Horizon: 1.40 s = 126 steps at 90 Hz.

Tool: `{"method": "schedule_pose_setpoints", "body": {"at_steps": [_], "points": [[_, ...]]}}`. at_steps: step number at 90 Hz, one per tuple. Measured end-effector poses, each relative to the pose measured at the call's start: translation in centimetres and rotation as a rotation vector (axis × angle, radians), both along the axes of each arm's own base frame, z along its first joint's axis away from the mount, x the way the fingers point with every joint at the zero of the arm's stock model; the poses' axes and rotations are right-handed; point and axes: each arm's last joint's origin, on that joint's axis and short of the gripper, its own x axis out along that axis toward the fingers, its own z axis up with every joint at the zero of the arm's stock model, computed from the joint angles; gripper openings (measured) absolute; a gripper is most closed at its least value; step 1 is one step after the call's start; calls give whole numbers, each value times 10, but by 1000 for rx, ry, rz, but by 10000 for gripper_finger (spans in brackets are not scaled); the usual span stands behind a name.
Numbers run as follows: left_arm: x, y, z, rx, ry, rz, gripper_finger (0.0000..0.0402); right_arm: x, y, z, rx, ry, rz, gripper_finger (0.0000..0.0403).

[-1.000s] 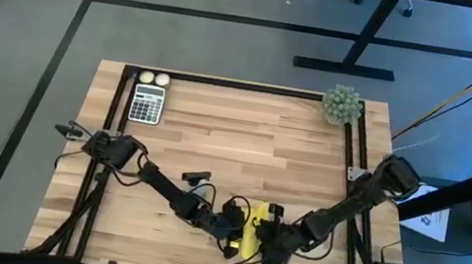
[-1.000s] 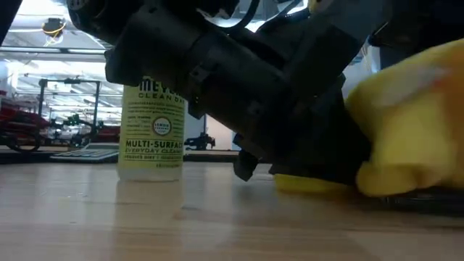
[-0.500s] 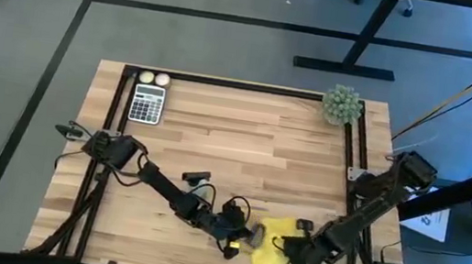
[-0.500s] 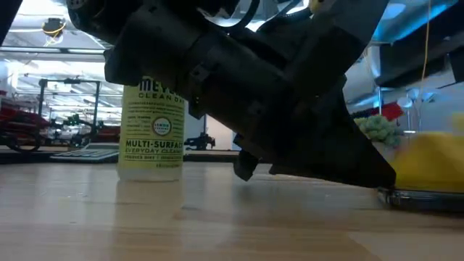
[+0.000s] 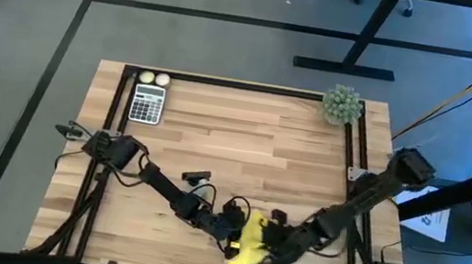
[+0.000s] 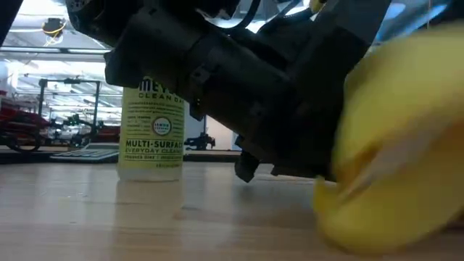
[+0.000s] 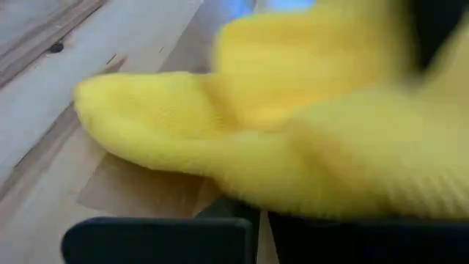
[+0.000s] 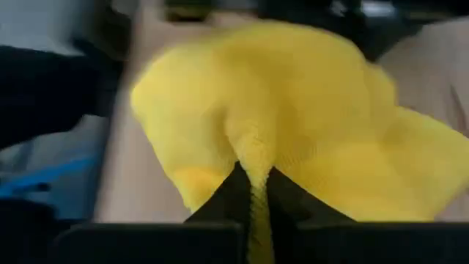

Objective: Apply microfiber cloth
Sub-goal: Wipe the front screen of the black cellphone using a yellow microfiber cloth

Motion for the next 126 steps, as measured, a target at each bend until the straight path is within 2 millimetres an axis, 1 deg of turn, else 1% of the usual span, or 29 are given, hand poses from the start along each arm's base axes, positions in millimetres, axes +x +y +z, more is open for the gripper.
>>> {"method": "schedule_pose_setpoints", "body": {"at_steps": [7, 13, 24, 30, 55, 62, 68, 73, 81, 90, 95, 98, 103, 110, 119, 126], "points": [[0, 0, 0, -2, 1, 1, 1, 6, -3, -21, -54, 37, -41, 0], [0, 0, 0, 2, 2, -1, 1, 9, -1, -31, -52, 55, -78, 0], [0, 0, 0, 2, 3, -1, 1, 3, 4, -37, -39, 114, -66, 0], [0, 0, 0, 3, 6, -1, 1, -4, 8, -34, -39, 133, -65, 0], [-1, 1, -2, 8, 28, 0, 1, -49, 22, -18, 29, 401, 45, 0], [-1, 1, -2, 9, 28, 1, 1, -62, 22, -12, 42, 492, 73, 0], [-1, 1, -2, 8, 28, 1, 1, -73, 18, -8, 33, 570, 96, 0], [-1, 1, -2, 9, 28, 1, 1, -78, 12, -1, 15, 578, 91, 0], [-1, 1, -2, 8, 25, 1, 1, -70, 5, 22, 5, 394, 30, 0], [-1, 1, -2, 7, 22, 3, 1, -58, -9, 31, -102, 205, -66, 0], [-1, 1, -1, 3, 14, 2, 1, -47, -13, 37, -118, 85, -112, 0], [-1, 1, -1, 3, 13, 3, 1, -40, -16, 39, -125, 45, -130, 0], [0, 1, -1, 4, 13, 4, 1, -30, -23, 34, -151, 39, -142, 0], [0, 1, -1, 1, 12, 4, 1, -21, -26, 18, -188, 75, -151, 0], [0, 1, -1, -1, 12, 6, 1, -15, -21, 2, -184, 105, -137, 0], [0, 1, -1, -6, 12, 10, 1, -14, -15, -14, -169, 168, -103, 0]]}}
